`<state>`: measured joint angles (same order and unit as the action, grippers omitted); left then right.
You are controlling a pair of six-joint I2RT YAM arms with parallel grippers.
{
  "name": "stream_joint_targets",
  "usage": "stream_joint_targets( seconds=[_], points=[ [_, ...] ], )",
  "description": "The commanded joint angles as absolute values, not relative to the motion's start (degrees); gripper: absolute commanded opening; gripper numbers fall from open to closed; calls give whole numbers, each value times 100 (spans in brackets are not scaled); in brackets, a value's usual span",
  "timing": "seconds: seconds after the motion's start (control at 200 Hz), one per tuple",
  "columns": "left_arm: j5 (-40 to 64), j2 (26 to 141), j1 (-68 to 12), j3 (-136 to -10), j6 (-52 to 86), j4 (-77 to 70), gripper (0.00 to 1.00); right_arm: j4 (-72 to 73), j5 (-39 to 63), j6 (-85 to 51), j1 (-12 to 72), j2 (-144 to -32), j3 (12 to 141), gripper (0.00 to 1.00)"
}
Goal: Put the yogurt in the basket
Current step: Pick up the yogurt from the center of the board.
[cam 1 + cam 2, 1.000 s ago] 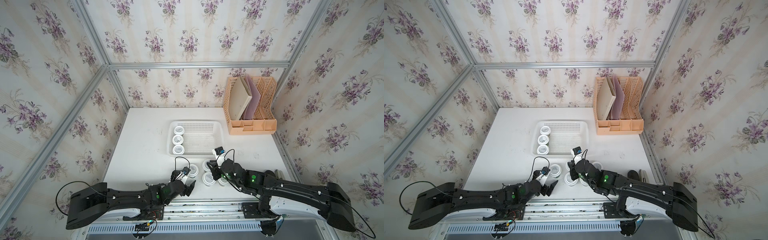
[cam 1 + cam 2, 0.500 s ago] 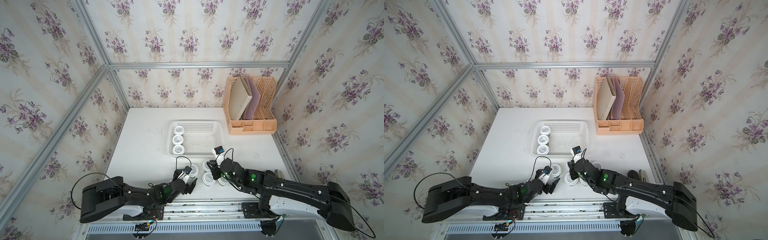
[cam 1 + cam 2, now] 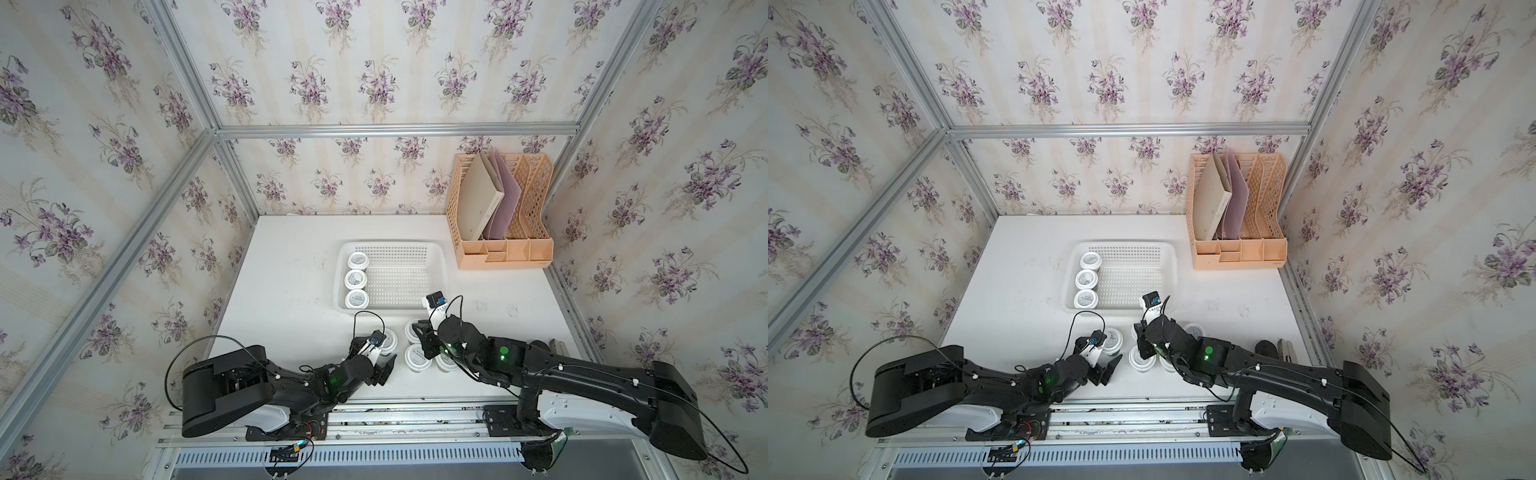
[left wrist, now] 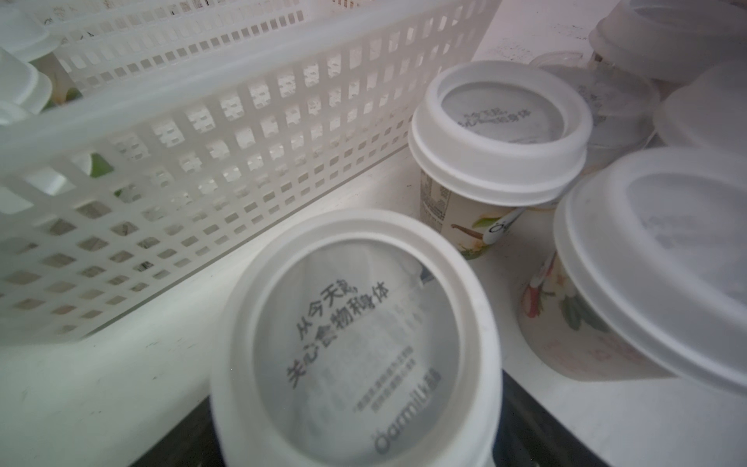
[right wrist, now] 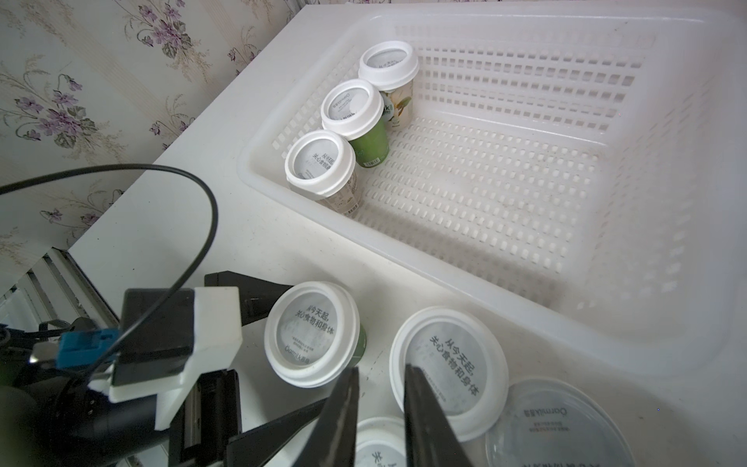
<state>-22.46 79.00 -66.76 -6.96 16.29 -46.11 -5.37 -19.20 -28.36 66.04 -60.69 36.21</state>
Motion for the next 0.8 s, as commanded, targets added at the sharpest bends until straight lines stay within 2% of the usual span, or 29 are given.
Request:
stream_joint_targets(
  seconds=[0.0,0.375,0.799],
  points=[
    [-2183,8064,-6647,-744,1513,-5184,86,-638,-1976,-2857,6614,-6035,3655,26],
    [-2219,8349,-6629,-749,1418,-5447,73,-685,-1980,-2863,6612,-6051,3695,26],
    [-2246,8175,-6627,-765,1380,-5311,68,-760,-1964,-2848,6615,-6067,3772,26]
  ],
)
